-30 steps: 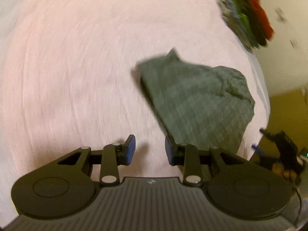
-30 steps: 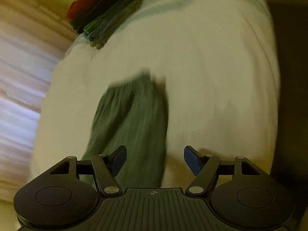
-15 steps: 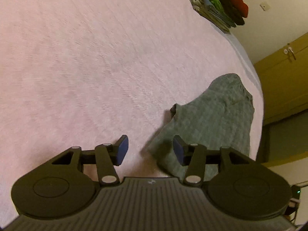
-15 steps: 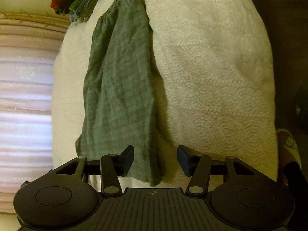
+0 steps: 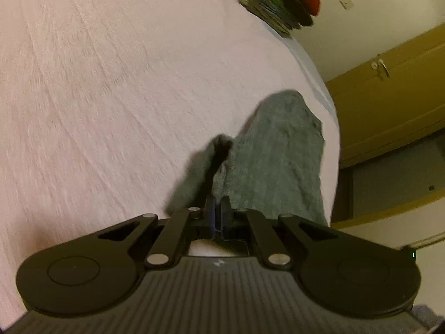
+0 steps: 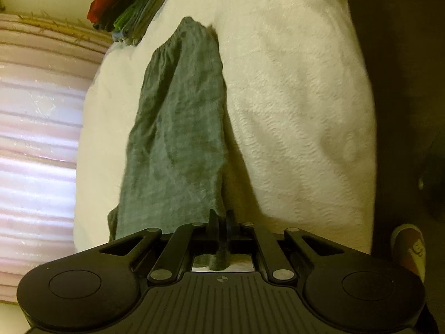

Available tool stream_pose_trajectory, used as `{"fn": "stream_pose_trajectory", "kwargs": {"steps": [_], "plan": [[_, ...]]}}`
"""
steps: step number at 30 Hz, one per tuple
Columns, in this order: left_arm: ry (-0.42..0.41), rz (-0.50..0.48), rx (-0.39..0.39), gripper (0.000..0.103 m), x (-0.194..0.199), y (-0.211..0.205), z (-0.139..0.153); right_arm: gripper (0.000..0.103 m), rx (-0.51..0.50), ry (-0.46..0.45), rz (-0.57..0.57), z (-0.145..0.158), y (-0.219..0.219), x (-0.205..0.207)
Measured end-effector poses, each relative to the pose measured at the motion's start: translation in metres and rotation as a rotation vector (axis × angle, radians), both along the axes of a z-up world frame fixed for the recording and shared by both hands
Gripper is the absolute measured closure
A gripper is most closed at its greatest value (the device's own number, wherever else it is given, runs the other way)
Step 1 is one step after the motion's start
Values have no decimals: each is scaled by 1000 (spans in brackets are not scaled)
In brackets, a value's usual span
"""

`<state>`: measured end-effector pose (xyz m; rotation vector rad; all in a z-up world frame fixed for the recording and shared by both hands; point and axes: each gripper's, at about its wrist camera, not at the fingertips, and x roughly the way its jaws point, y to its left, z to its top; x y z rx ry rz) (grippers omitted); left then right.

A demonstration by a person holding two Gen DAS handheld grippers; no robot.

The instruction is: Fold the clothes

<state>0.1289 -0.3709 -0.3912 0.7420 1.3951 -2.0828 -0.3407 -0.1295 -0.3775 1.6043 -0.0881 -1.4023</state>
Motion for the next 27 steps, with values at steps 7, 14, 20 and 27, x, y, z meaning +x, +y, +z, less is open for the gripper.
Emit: {"fn": "stream_pose_trajectory", "kwargs": {"steps": [7, 14, 20, 27], "plan": [[-58, 39, 38, 103, 11, 21, -21, 101, 2, 19, -10, -3, 18, 16], [-119, -47, -147, 97, -12, -3, 19, 55, 12, -43, -52, -12, 10, 17], [-156, -209, -273, 94, -37, -3, 41, 55, 13, 65, -37, -2, 15, 13], [-101, -186, -117, 80, -54, -30, 12, 55, -25, 144, -75, 2, -2, -7]]}}
